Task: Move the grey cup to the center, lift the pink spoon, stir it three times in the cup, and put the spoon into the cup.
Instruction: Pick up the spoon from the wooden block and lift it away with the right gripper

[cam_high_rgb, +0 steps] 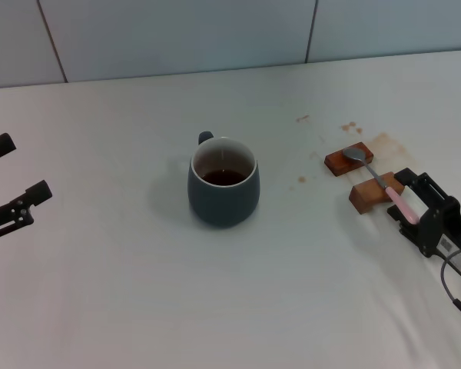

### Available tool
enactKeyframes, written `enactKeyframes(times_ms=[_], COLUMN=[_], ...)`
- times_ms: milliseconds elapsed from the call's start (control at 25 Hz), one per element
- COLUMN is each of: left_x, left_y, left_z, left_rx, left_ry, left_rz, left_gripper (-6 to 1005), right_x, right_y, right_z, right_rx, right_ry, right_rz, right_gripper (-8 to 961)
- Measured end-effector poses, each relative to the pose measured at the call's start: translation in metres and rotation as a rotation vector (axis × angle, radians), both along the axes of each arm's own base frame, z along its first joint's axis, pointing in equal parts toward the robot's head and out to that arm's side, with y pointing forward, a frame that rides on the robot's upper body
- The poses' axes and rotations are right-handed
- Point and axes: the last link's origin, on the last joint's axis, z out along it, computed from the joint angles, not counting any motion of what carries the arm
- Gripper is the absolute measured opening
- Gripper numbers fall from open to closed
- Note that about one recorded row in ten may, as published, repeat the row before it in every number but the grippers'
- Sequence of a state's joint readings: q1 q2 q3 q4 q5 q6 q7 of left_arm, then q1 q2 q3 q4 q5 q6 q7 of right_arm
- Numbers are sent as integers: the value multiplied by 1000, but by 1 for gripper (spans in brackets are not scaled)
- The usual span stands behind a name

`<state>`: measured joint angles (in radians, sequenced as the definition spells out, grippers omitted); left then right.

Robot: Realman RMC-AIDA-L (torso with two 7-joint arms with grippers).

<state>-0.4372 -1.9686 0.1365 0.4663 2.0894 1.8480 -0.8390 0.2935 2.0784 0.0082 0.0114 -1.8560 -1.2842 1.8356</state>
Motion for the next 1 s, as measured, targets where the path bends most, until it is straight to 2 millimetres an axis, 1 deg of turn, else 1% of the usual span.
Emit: enactKeyframes(times_ms=[240,880,1000], left_x=[1,1,2], left_y=[0,-3,-4], left_z=[-1,1,1], left_rx=[2,6,8], left_ry=[-9,-24,-27], left_rz=[-2,-8,-10], left_gripper=[847,847,847], right_x=[-1,1,0], right_y=[1,0,1], right_z=[-2,0,0], right_rx=[-30,-22,-25], right_ry=[4,5,3], right_rz=[8,-1,3], right_gripper=[817,783,684])
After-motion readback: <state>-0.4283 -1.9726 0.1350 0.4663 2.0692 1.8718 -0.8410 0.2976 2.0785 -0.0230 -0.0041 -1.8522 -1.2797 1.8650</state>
